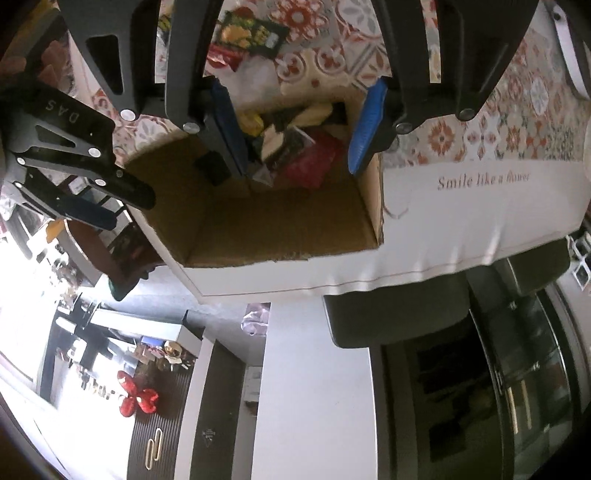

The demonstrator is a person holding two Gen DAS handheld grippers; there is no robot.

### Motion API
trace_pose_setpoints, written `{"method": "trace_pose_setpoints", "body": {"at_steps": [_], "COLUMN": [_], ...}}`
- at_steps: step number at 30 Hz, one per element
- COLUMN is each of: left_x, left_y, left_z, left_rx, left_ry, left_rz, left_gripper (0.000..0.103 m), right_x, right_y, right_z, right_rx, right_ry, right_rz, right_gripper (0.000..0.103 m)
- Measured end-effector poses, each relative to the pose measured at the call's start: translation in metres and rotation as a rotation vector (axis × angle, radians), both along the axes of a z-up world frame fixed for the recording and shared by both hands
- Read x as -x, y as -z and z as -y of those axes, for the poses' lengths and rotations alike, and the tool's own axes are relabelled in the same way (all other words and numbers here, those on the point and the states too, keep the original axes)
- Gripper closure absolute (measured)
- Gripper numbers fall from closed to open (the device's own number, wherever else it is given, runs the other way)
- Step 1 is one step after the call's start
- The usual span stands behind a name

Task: Organize snacks
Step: 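Carry both snacks over the cardboard box and open both grippers to drop them, then grasp the small green-white packet with the left gripper while the right grasps the purple candy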

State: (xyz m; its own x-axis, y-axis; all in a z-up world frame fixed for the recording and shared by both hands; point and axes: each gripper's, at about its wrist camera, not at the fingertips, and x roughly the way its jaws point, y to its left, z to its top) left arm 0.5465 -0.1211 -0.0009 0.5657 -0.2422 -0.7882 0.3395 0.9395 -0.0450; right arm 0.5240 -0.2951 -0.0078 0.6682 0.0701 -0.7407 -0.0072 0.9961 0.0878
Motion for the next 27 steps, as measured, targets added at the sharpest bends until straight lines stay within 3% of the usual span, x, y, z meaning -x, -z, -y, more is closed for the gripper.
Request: {"method": "trace_pose_setpoints", "body": {"at_steps": [13,27], "left_x": [0.071,0.127], "left_y": [-0.01,0.044], "left_z": [-0.006,0.001], "left_rx": [0.039,0.027], "left_ry": [0.036,0.033], "left_rz": [-0.004,-0.204], "left_gripper": [0.047,0.047], "right_x": [0.065,0.127], "right_y": [-0.01,0.02], "right_z": [-0.001,0.016], "right_rx": [-0.006,0.019], "right_ry": [-0.002,0.062], "right_rz": [0.009,-0.125], "right_gripper": [0.041,0.041]}}
